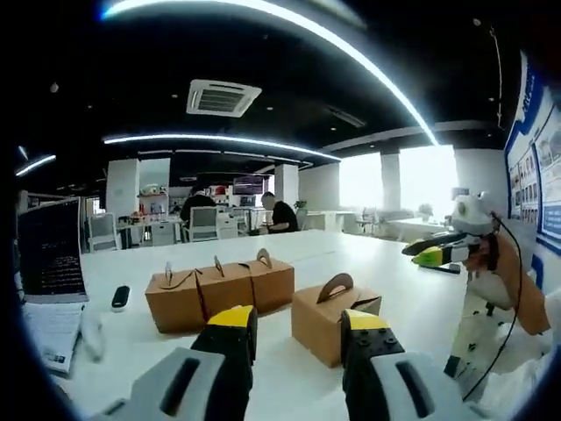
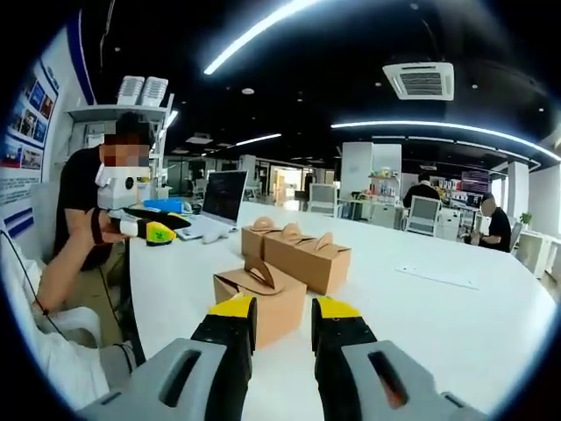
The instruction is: Pick up one paper box from the group, open the paper box, and remove the item inside
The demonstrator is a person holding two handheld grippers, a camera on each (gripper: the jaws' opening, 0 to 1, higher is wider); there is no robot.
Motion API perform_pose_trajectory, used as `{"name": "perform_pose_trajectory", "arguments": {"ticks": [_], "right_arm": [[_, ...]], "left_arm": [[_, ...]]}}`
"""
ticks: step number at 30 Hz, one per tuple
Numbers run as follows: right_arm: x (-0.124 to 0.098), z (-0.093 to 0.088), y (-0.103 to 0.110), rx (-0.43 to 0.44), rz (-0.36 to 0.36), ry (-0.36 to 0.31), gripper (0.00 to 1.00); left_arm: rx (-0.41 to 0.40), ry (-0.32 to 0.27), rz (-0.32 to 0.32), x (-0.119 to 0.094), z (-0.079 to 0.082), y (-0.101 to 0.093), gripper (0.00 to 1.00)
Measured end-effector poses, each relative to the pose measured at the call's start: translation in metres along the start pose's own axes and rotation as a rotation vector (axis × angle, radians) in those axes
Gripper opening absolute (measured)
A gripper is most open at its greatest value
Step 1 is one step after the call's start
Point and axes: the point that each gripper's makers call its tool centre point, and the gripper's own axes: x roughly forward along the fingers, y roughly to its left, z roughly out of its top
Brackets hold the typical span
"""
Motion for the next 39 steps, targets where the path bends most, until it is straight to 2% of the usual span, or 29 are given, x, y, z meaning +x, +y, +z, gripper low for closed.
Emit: {"name": "perform_pose_trajectory", "arguments": {"ticks": [5,11,16,25,39], "right_arm": [[0.003,0.004,0.002,0.000,0.005,-0.005,0.26],[0.010,0.004,0.005,0.002,0.009,-0.004,0.26],[0.015,0.001,0.010,0.004,0.020,-0.002,0.26],[0.020,-0.004,0.011,0.005,0.027,0.002,0.26],[0.020,-0.023,0.006,0.022,0.026,0.022,0.26]], "left_arm": [[0.063,0.028,0.003,0.013,-0.001,-0.006,0.40],[0.210,0.018,0.015,0.021,0.011,-0.016,0.36],[0.294,0.022,0.031,0.026,0.019,-0.025,0.34],[0.345,0.040,0.033,0.034,0.023,-0.031,0.32],[0.417,0.112,0.014,0.045,0.022,-0.046,0.32]]}}
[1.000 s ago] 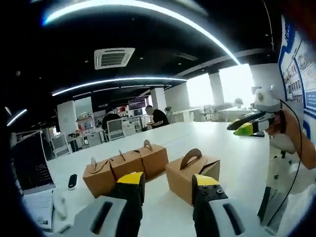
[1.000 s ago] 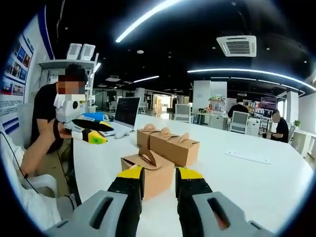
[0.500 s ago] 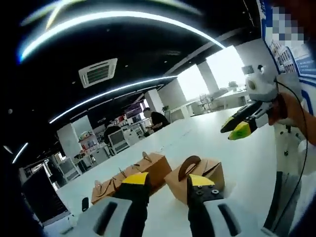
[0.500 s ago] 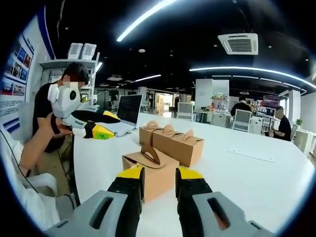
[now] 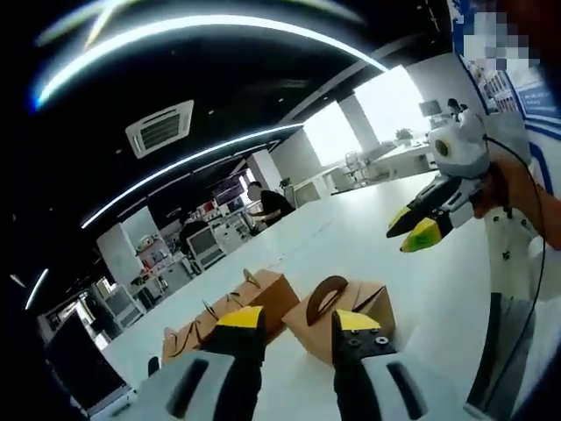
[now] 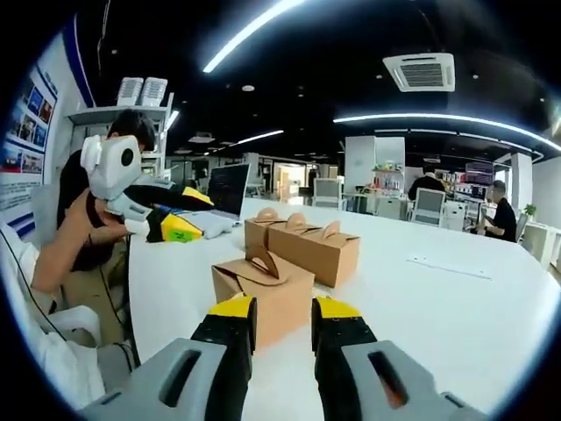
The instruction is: Pick up one paper box from the group, open the paper box, and remove the item inside
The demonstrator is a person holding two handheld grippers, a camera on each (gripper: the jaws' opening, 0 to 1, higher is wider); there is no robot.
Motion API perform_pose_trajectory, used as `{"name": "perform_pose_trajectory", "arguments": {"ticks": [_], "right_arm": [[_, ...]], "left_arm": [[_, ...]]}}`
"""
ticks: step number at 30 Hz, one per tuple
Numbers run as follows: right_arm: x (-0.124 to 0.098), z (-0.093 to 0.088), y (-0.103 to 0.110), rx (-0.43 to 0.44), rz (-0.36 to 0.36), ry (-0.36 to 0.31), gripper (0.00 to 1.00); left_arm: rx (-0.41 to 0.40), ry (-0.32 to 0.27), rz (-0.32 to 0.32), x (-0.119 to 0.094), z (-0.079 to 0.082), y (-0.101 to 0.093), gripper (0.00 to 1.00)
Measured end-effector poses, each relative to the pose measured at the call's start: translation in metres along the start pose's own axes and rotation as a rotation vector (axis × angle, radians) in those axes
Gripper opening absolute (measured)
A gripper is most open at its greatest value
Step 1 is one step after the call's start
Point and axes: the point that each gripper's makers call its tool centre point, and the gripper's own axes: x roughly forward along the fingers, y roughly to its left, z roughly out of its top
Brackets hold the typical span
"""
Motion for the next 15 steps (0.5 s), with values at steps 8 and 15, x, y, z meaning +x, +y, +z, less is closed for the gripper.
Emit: {"name": "perform_pose_trajectory", "arguments": {"ticks": [8,15], "right_arm": [[-0.003,0.000,-0.005,-0.003,-0.007,-0.004,0.26],[-0.005,0.002,-0.007,0.001,-0.008,-0.010,0.26]], "left_arm": [[0.054,0.022,-0.003,0.009,0.005,-0.009,0.32],[0.059,0.046,-0.034,0.016,0.006,-0.018,0.32]]}}
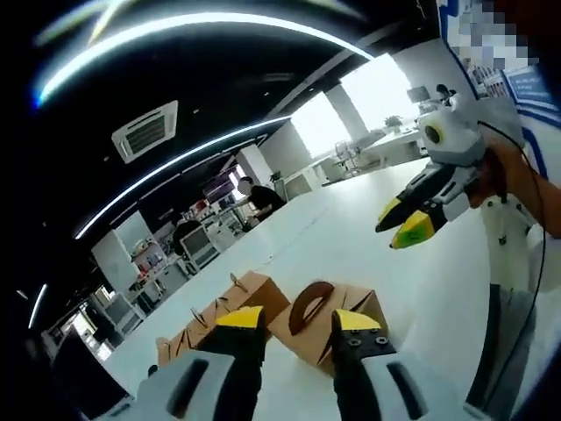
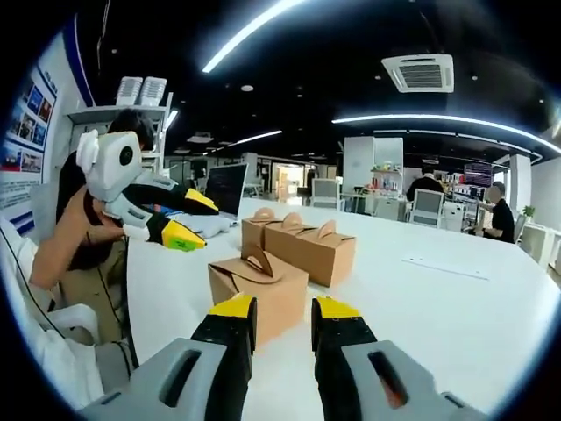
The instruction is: Pick up one paper box from the group, open the paper box, and remove the item inside
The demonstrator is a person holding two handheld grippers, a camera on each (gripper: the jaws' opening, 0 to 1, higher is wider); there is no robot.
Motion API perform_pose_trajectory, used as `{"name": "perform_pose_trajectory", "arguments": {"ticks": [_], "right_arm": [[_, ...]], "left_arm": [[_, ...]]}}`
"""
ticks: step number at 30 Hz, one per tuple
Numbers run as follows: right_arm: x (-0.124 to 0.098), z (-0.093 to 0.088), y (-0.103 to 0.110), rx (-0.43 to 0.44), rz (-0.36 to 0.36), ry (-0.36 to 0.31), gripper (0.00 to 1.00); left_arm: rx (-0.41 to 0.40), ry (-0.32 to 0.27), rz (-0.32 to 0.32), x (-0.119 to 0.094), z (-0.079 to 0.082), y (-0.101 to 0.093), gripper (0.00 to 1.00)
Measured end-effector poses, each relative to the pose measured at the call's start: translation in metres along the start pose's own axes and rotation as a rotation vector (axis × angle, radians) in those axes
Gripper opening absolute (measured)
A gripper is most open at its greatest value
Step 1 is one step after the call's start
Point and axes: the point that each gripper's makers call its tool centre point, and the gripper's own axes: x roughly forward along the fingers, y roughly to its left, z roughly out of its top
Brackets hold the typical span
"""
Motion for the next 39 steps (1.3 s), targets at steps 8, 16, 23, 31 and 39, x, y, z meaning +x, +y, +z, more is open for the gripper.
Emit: {"name": "perform_pose_trajectory", "arguments": {"ticks": [8,16,23,31,39], "right_arm": [[0.002,-0.002,0.000,0.003,0.004,0.003,0.26],[0.004,-0.004,0.000,0.001,0.005,0.010,0.26],[0.004,-0.004,0.000,0.003,0.005,0.009,0.26],[0.004,-0.005,0.000,0.001,0.007,0.012,0.26],[0.004,-0.006,0.000,0.001,0.006,0.014,0.26]], "left_arm": [[0.021,0.033,-0.003,0.007,-0.003,-0.002,0.32],[0.021,0.077,-0.007,0.012,-0.007,-0.004,0.31],[0.060,0.096,0.000,0.015,-0.006,-0.005,0.31],[0.066,0.126,-0.011,0.020,-0.013,-0.009,0.31],[0.093,0.146,-0.020,0.021,-0.009,-0.021,0.31]]}}
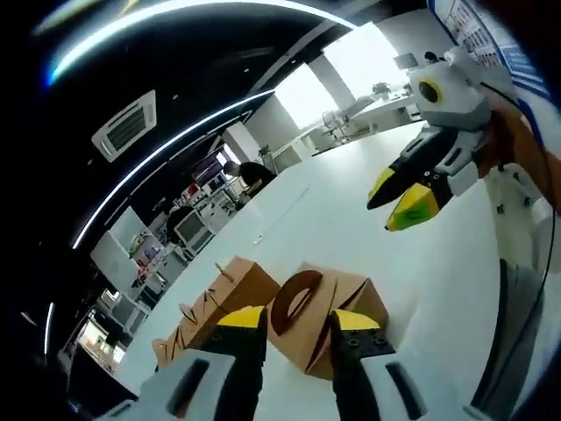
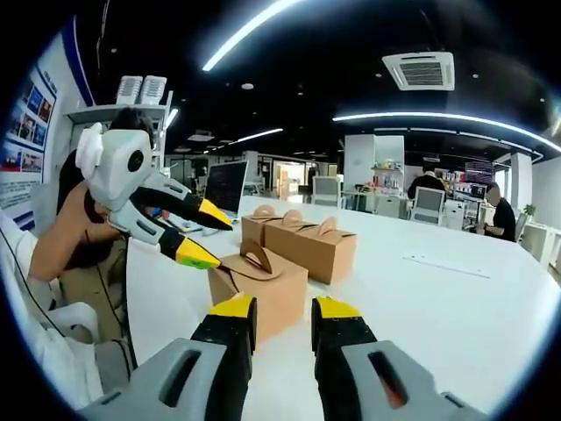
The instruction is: Pick up one paper box from the group, open the paper box, and remove the item inside
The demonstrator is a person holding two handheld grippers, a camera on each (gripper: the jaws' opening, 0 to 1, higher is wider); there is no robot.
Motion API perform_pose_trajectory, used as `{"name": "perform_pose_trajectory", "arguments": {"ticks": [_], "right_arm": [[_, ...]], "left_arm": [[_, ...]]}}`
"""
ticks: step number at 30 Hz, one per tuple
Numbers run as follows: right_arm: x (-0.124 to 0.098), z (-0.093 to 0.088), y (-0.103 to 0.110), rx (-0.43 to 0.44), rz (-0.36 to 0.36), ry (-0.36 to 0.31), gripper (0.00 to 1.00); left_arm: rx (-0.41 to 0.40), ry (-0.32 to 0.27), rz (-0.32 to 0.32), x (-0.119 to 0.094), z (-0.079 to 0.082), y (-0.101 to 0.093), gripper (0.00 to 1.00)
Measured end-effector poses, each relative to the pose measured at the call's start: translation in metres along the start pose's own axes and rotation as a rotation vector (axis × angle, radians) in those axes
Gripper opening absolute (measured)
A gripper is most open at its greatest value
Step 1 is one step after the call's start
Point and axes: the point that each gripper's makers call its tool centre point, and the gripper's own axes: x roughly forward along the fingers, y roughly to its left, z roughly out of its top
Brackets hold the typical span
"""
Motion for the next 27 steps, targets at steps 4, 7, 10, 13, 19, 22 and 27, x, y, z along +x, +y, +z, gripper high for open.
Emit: {"name": "perform_pose_trajectory", "arguments": {"ticks": [4,7,10,13,19,22,27], "right_arm": [[0.001,-0.002,0.001,-0.001,0.003,0.006,0.26],[0.002,-0.004,0.001,-0.002,0.005,0.010,0.26],[0.002,-0.004,0.001,-0.002,0.005,0.012,0.26],[0.002,-0.004,0.000,-0.001,0.003,0.011,0.26],[0.003,-0.006,0.001,-0.001,0.006,0.014,0.26],[0.004,-0.007,0.000,0.000,0.006,0.018,0.26],[0.005,-0.009,0.001,0.002,0.007,0.023,0.26]], "left_arm": [[0.032,0.022,0.015,0.004,-0.003,0.004,0.31],[0.041,0.034,0.015,0.005,-0.005,0.005,0.31],[0.051,0.046,0.011,0.005,-0.007,0.005,0.31],[0.055,0.052,0.003,0.006,-0.009,0.004,0.31],[0.029,0.062,-0.014,0.009,-0.014,0.002,0.30],[0.031,0.061,-0.014,0.008,-0.015,0.001,0.30],[0.029,0.069,-0.017,0.009,-0.014,0.000,0.29]]}}
